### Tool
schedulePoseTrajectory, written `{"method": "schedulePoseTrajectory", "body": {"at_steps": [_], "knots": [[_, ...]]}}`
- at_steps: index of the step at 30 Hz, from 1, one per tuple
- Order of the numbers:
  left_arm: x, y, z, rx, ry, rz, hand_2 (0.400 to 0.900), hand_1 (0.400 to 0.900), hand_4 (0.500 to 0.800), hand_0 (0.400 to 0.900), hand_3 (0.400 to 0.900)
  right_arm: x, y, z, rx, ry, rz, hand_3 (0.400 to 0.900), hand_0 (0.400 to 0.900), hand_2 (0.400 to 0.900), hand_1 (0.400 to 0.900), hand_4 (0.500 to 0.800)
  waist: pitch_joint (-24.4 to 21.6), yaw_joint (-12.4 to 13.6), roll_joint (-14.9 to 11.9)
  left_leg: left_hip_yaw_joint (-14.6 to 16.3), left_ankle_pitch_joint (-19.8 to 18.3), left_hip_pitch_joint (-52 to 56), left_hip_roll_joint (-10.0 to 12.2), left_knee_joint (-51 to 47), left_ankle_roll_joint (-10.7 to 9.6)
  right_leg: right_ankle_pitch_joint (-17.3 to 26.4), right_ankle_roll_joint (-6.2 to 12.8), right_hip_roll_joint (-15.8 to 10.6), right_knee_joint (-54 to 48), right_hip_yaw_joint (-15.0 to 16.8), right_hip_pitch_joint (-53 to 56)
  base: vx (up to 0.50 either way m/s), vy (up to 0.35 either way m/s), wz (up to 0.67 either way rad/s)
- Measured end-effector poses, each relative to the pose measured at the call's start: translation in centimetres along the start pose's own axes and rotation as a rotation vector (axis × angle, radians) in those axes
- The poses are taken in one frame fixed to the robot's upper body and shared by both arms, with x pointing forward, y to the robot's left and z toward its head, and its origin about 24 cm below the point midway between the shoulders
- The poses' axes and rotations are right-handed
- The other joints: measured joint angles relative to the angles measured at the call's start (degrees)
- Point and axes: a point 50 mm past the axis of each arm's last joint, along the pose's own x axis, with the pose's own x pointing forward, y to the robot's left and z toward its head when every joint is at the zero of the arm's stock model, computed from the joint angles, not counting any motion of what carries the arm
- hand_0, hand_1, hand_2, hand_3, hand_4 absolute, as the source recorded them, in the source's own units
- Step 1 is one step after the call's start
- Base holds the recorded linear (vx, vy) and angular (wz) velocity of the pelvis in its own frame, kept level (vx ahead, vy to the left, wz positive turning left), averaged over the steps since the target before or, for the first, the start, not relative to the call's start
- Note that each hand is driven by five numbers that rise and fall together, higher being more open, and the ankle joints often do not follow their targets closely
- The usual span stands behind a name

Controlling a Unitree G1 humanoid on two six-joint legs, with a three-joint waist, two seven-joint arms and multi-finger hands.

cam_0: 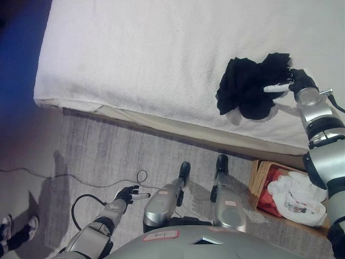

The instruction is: Put the clothes on the bed into the basket.

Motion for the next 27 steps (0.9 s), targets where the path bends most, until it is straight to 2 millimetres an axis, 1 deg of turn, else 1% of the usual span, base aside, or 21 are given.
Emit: {"method": "schedulePoseTrajectory", "body": {"at_steps": [4,10,16,20,21,23,27], "knots": [[0.0,-0.2,0.7,0.006,-0.029,-0.008,0.9,0.9,0.8,0.9,0.9,0.0,-0.5,1.1,0.01,-0.024,-0.02,0.9,0.9,0.9,0.9,0.8,2.07,0.34,-0.19,-1.07,0.59,-1.14,-0.14,-0.13,-0.28,0.0,0.0,-0.23,0.0,-1.11,-0.58,0.01,0.004,0.19],[0.1,-0.1,1.2,0.008,-0.044,-0.007,0.9,0.9,0.8,0.9,0.9,0.0,-1.0,2.5,0.036,-0.057,-0.046,0.9,0.9,0.9,0.9,0.8,3.39,0.45,-0.12,-2.18,0.96,-2.51,-0.46,-0.08,-0.55,0.01,-0.02,-0.63,0.0,-2.13,-1.44,0.02,0.009,0.13],[0.1,-0.1,1.2,0.007,-0.046,-0.006,0.9,0.9,0.8,0.9,0.9,0.0,-1.1,3.1,0.055,-0.064,-0.055,0.9,0.9,0.9,0.9,0.8,3.55,0.56,0.2,-3.04,1.04,-3.25,-0.5,-0.08,-0.66,0.01,-0.02,-0.72,-0.01,-3.04,-1.82,0.02,0.008,0.13],[0.1,-0.1,1.2,0.007,-0.047,-0.006,0.9,0.9,0.8,0.9,0.9,0.0,-1.2,3.3,0.057,-0.06,-0.073,0.9,0.9,0.9,0.9,0.8,3.74,1.75,0.6,-3.32,1.17,-3.49,-0.47,0.02,-0.83,0.0,-0.02,-0.7,-0.01,-3.33,-1.86,0.01,0.005,0.23],[0.1,-0.1,1.2,0.007,-0.047,-0.006,0.9,0.9,0.8,0.9,0.9,0.0,-1.2,3.4,0.06,-0.062,-0.075,0.622,0.622,0.622,0.622,0.633,3.83,1.76,0.82,-3.72,1.32,-3.72,-0.49,-0.01,-1.07,-0.01,-0.02,-0.76,-0.02,-3.75,-1.88,0.01,0.009,0.19],[0.1,-0.1,1.3,0.007,-0.047,-0.005,0.9,0.9,0.8,0.9,0.9,0.0,-1.4,3.6,0.066,-0.066,-0.084,0.4,0.4,0.4,0.4,0.5,3.99,1.77,1.16,-4.75,1.77,-4.41,-0.55,-0.03,-1.62,-0.01,-0.02,-0.88,-0.01,-4.72,-2.11,0.01,0.006,0.17],[0.1,-0.1,1.3,0.007,-0.046,-0.005,0.9,0.9,0.8,0.9,0.9,0.0,-1.8,3.9,0.08,-0.064,-0.106,0.4,0.4,0.4,0.4,0.5,4.1,1.79,1.45,-5.98,2.31,-4.9,-0.53,-0.09,-1.81,-0.02,-0.03,-0.92,-0.02,-5.96,-2.13,0.01,0.009,0.12]]}}
